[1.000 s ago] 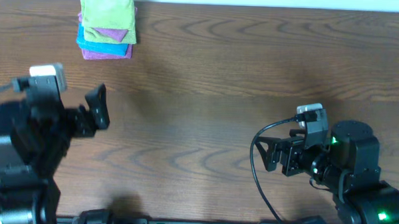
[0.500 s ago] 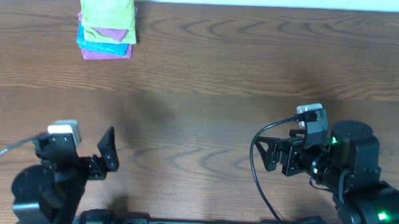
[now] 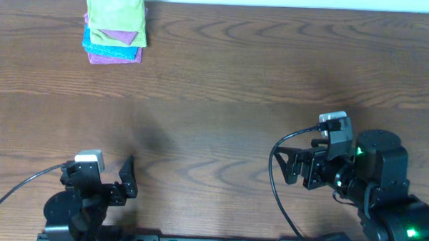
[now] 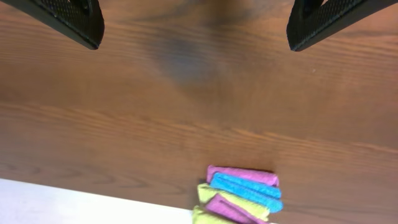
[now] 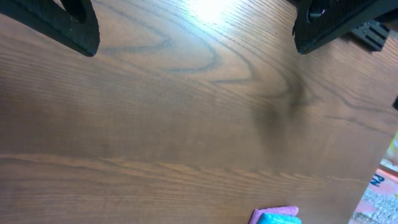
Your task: Fold the cloth
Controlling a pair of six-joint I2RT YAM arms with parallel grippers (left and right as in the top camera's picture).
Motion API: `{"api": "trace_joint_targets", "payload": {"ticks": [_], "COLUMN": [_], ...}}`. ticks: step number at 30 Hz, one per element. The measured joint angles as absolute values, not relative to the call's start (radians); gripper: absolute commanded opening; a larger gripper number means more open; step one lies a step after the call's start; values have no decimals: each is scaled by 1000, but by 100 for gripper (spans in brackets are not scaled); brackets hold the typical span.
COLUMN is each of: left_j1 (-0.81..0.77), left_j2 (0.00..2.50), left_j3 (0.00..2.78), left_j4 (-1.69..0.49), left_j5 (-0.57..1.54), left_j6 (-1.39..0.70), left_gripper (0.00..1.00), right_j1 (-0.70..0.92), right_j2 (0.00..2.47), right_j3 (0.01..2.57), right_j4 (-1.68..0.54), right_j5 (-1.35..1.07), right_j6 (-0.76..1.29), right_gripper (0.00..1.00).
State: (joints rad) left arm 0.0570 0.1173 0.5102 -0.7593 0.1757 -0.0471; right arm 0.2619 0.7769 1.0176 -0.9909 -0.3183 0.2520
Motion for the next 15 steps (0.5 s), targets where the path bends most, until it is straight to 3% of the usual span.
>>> {"api": "trace_joint_targets", "payload": {"ticks": [15], "left_j1": [57], "left_j2": [15], "left_j3": [381], "left_j4": [-771], "left_j5": [126], "left_j6": [-1], "left_gripper": [95], "right_j1": [262], "right_j2": [777], "right_j3": [1018], "right_j4": [-991], "right_j5": [-318], "right_j6": [252], "right_gripper": [99]}}
